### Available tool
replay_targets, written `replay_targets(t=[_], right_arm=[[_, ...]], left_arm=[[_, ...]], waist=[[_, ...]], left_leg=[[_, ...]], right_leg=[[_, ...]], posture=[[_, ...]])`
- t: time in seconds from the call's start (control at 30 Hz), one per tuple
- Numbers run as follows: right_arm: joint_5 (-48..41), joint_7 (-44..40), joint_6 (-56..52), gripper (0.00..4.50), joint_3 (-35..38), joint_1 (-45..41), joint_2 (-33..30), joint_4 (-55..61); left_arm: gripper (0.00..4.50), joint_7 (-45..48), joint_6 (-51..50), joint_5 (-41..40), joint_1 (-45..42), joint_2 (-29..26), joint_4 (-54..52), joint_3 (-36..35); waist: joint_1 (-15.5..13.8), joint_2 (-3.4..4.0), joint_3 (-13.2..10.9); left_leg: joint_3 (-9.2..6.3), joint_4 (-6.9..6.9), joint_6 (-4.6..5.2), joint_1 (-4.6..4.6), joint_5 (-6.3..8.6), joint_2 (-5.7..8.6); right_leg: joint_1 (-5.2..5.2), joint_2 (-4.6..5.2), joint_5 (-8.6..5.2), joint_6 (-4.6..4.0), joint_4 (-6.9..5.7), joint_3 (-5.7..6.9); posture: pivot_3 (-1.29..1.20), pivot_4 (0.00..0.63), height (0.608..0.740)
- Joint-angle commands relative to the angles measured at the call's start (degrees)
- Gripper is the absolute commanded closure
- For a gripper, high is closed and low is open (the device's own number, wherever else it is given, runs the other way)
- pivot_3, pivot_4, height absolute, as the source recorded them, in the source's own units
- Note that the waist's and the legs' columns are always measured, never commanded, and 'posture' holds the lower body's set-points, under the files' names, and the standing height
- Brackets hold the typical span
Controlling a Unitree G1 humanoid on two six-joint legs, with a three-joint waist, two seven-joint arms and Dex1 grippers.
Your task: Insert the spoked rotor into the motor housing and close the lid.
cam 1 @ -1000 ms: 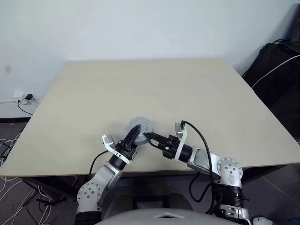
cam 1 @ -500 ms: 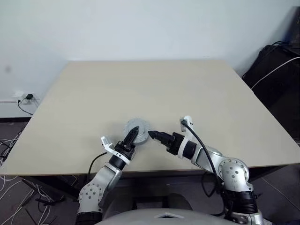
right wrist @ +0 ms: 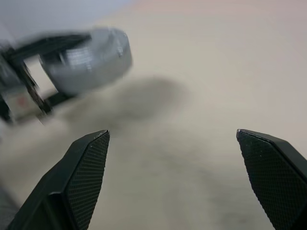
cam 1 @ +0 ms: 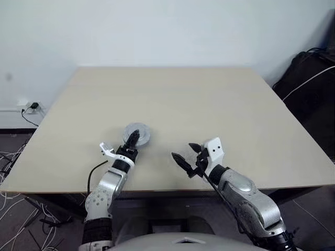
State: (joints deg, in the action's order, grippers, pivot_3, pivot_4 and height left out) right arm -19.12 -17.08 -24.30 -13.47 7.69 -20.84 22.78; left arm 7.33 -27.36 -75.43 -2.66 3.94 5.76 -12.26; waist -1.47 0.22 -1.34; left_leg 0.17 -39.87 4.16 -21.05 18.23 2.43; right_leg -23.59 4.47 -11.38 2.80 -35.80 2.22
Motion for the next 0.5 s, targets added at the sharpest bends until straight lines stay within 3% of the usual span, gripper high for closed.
replay_targets(t=[0.03,0.5], right_arm=[[7.74,2.81,6.99,0.00,-0.89,-0.01,1.18,-1.97],[19.79,9.99,22.07,0.00,1.39,3.74,7.81,-12.31]], left_arm=[[2.38,-0.44,4.16,4.61,-6.60,0.92,2.55,-2.47],[2.38,-0.78,9.19,15.90,-29.48,-1.60,32.46,-13.30]], waist=[[-0.13,-0.09,-0.02],[-0.17,-0.50,-0.23]], left_leg=[[0.00,0.00,-0.04,0.00,-0.03,0.01],[-0.01,0.01,-0.15,-0.01,-0.08,0.02]], right_leg=[[0.00,-0.01,0.01,-0.01,0.00,0.00],[-0.02,-0.04,0.03,0.01,0.00,-0.01]], posture=[[0.00,0.000,0.740],[0.00,0.000,0.740]])
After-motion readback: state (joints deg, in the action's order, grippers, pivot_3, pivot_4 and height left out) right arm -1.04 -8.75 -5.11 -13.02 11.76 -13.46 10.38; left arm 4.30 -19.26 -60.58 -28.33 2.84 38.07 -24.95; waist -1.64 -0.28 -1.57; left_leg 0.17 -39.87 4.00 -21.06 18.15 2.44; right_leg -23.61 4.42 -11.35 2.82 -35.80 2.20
